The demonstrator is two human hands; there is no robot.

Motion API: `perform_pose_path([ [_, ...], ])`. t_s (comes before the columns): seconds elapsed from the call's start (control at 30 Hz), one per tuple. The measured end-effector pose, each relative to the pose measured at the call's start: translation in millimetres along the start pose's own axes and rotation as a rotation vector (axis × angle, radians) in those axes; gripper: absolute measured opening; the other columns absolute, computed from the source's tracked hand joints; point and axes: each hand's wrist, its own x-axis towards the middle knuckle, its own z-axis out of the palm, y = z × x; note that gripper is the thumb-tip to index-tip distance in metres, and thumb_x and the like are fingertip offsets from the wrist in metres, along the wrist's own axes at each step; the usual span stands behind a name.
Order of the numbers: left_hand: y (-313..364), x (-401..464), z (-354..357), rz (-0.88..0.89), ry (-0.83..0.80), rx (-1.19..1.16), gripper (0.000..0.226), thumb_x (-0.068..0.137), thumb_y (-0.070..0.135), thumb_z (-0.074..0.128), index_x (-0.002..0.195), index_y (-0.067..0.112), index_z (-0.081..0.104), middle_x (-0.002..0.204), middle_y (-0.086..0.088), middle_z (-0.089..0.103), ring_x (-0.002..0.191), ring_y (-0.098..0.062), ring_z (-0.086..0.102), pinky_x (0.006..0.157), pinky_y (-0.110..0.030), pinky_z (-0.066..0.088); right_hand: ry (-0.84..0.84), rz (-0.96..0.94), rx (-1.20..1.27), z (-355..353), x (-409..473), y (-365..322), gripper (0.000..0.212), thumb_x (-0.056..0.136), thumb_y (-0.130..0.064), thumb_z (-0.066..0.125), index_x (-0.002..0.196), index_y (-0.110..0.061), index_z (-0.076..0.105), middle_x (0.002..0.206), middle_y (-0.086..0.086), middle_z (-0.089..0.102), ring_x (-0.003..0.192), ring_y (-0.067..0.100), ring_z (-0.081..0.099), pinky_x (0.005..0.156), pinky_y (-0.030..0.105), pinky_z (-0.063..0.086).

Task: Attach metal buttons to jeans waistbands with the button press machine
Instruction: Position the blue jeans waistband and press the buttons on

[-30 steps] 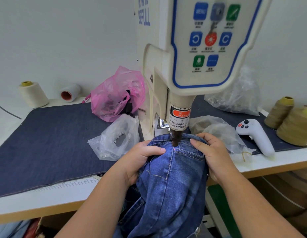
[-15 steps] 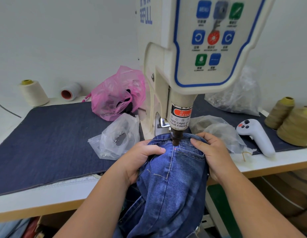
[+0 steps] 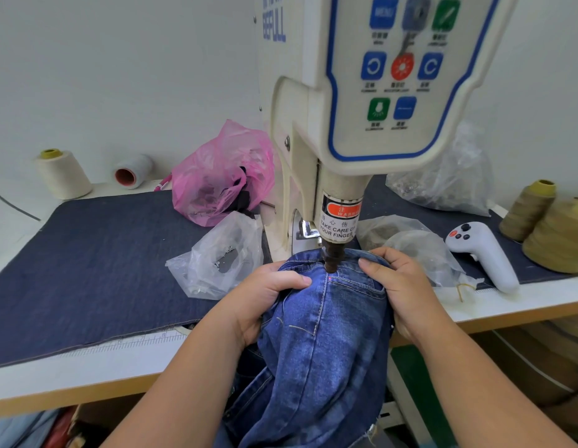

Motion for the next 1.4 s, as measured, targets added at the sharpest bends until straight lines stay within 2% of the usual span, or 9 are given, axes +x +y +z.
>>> perform_pose_path([
  [0.1, 0, 0, -1, -0.001, 0.005, 0.006, 0.052, 0.067, 0.006, 0.067, 0.117, -0.006, 0.064, 0.106, -0.027, 0.069, 0.086, -0.034, 0.069, 0.075, -0.038, 0.059, -0.001, 0.002, 0.000, 0, 0, 0, 0.025, 0.087, -0.004, 0.068, 0.071, -0.023, 0.073, 0.076, 0.006, 0.072, 0.068, 0.017, 0.068, 0.060, 0.028, 0.055],
  [0.2, 0, 0, -1, -0.002, 0.008, 0.020, 0.045, 0.067, 0.007, 0.067, 0.111, -0.004, 0.067, 0.100, -0.025, 0.070, 0.081, -0.033, 0.069, 0.073, -0.037, 0.058, 0.001, 0.002, -0.024, -1, 0, 0, 0.024, 0.087, -0.006, 0.068, 0.072, -0.024, 0.074, 0.078, 0.006, 0.073, 0.071, 0.018, 0.068, 0.064, 0.032, 0.054],
  [0.27, 0, 0, -1, -0.006, 0.017, 0.026, 0.042, 0.067, 0.007, 0.067, 0.107, -0.002, 0.068, 0.096, -0.024, 0.070, 0.078, -0.032, 0.069, 0.072, -0.037, 0.057, 0.001, 0.004, -0.034, -1, 0, 1, 0.024, 0.088, -0.007, 0.068, 0.073, -0.025, 0.074, 0.078, 0.005, 0.073, 0.071, 0.018, 0.069, 0.063, 0.031, 0.053],
  [0.47, 1, 0, -1, -0.010, 0.024, 0.032, 0.051, 0.066, 0.007, 0.067, 0.115, -0.005, 0.065, 0.103, -0.026, 0.069, 0.085, -0.034, 0.069, 0.079, -0.040, 0.056, -0.013, -0.001, -0.013, -1, 0, 1, 0.025, 0.087, -0.006, 0.068, 0.072, -0.026, 0.074, 0.076, 0.004, 0.073, 0.069, 0.016, 0.069, 0.060, 0.027, 0.054],
  [0.8, 2, -2, 1, -0.007, 0.031, 0.034, 0.047, 0.066, 0.007, 0.067, 0.112, -0.003, 0.067, 0.100, -0.025, 0.071, 0.081, -0.032, 0.070, 0.073, -0.037, 0.059, -0.004, 0.004, -0.003, -1, 0, 0, 0.026, 0.087, -0.004, 0.068, 0.072, -0.024, 0.074, 0.077, 0.006, 0.073, 0.070, 0.017, 0.068, 0.060, 0.027, 0.055],
  [1.13, 6, -13, 9, 0.033, 0.092, 0.079, 0.052, 0.067, 0.008, 0.068, 0.117, -0.005, 0.065, 0.110, -0.029, 0.069, 0.089, -0.035, 0.068, 0.082, -0.041, 0.054, 0.016, 0.041, -0.028, 0, -4, -3, 0.023, 0.087, -0.005, 0.069, 0.076, -0.024, 0.075, 0.082, 0.007, 0.074, 0.075, 0.021, 0.069, 0.073, 0.038, 0.052],
  [1.23, 6, -17, 11, 0.073, 0.069, 0.103, 0.045, 0.069, 0.008, 0.066, 0.113, -0.002, 0.068, 0.108, -0.028, 0.069, 0.089, -0.035, 0.068, 0.082, -0.041, 0.055, 0.036, 0.010, -0.027, 0, -8, -3, 0.025, 0.086, -0.004, 0.069, 0.074, -0.025, 0.074, 0.079, 0.006, 0.073, 0.074, 0.020, 0.068, 0.071, 0.036, 0.051],
  [1.3, 7, -22, 12, 0.109, 0.033, 0.117, 0.041, 0.072, 0.008, 0.063, 0.112, 0.003, 0.070, 0.112, -0.029, 0.068, 0.094, -0.036, 0.067, 0.089, -0.044, 0.053, 0.035, -0.012, 0.005, 1, -15, -8, 0.024, 0.085, -0.004, 0.070, 0.075, -0.025, 0.074, 0.080, 0.006, 0.073, 0.072, 0.019, 0.069, 0.066, 0.034, 0.053],
  [1.4, 8, -32, 16, 0.129, -0.029, 0.135, 0.040, 0.073, 0.009, 0.061, 0.113, 0.007, 0.071, 0.109, -0.027, 0.068, 0.095, -0.035, 0.064, 0.091, -0.045, 0.051, 0.015, -0.014, 0.086, 1, -31, -13, 0.012, 0.073, -0.012, 0.074, 0.073, -0.024, 0.073, 0.077, 0.007, 0.072, 0.067, 0.018, 0.069, 0.058, 0.028, 0.055],
])
